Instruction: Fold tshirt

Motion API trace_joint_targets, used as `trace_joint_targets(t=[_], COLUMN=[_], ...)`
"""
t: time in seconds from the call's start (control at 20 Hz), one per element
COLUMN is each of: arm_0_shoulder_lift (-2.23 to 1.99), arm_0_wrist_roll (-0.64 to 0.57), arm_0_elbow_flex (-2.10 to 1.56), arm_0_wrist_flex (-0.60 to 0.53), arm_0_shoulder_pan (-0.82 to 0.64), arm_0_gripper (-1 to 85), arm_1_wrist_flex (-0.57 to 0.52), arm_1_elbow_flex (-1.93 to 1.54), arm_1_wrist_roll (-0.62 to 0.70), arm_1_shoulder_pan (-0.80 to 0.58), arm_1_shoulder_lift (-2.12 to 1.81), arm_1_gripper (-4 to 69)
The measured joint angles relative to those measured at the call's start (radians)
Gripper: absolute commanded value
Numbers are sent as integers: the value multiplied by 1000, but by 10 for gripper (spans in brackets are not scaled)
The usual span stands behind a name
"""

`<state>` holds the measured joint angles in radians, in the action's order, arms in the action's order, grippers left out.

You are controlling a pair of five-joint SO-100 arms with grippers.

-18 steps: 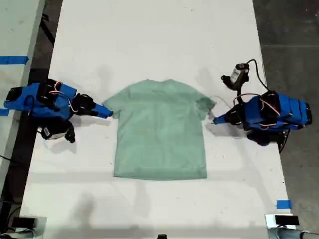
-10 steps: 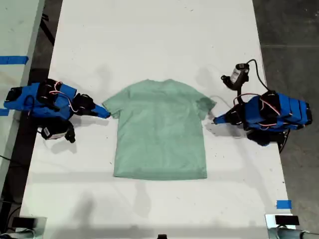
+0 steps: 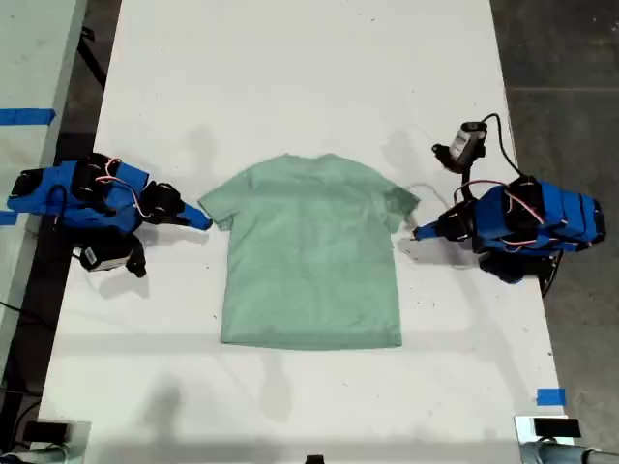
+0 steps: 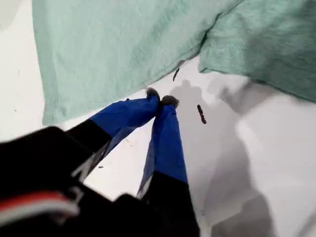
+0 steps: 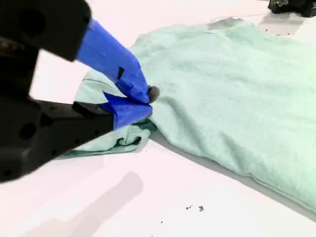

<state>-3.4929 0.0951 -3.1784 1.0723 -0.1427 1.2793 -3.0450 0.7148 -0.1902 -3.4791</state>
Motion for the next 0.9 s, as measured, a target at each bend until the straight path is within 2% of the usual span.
trace_joint_targets(t=[0.1,0.3,0.4,0.75,0.9], arm_0_shoulder_lift=[0,0,0,0,32], arm_0_wrist_roll=[0,0,0,28,28], arm_0_elbow_flex=[0,0,0,31,146], arm_0_wrist_flex=[0,0,0,-29,-21], arm_0_shoulder_pan=[2,2,2,-15,-34], arm_0_gripper=[1,1,1,1,1], arm_1_wrist_flex=[-6,-8,-8,-8,9], arm_1_elbow_flex=[2,2,-15,0,107], arm_1_wrist_roll=[-212,-439,-557,-511,-445], arm_1_shoulder_pan=[-8,-11,-11,-20,-60], arm_1_shoulder_lift=[0,0,0,0,8], arm_1_gripper=[33,61,-8,-7,-7])
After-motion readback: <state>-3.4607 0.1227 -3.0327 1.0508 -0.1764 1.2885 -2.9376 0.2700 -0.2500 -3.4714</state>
